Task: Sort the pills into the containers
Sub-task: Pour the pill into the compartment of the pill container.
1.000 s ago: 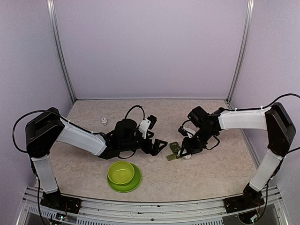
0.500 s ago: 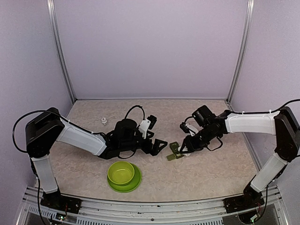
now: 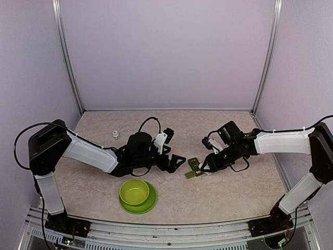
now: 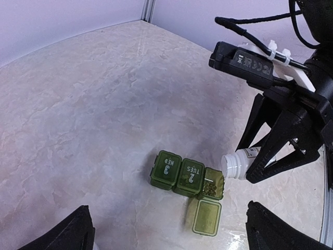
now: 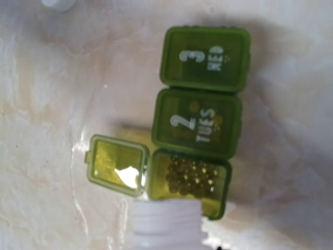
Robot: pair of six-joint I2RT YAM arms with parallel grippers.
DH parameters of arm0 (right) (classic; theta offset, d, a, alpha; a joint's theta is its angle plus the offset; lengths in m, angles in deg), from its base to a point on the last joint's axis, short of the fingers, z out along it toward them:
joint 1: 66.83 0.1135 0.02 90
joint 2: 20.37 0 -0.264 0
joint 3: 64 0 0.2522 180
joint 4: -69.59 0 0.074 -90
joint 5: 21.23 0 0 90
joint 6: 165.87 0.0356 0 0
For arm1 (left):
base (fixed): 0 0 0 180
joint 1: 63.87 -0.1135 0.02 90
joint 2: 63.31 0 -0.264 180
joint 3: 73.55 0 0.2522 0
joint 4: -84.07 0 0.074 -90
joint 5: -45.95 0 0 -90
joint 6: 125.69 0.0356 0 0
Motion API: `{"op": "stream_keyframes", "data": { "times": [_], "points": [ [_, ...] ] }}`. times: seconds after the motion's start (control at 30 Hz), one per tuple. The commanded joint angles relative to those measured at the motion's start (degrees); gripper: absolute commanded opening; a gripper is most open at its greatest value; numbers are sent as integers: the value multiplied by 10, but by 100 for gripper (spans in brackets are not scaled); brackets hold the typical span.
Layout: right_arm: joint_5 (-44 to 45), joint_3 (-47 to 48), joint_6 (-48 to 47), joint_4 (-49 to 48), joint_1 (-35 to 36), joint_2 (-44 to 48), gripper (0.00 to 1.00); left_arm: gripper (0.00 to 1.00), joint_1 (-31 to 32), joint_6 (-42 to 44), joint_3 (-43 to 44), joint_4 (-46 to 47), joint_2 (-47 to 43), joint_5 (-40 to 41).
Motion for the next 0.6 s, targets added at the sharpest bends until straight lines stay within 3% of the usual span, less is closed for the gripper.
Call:
{"op": "stream_keyframes", "data": {
  "times": [0.0,0.57],
  "points": [
    [15,-27,0,-61,10,30,0,99,1,6,8,-2,-3,0],
    [46,-108,-17,-179,43,78,0,99,1,8,7,-2,-5,2]
  ]
}}
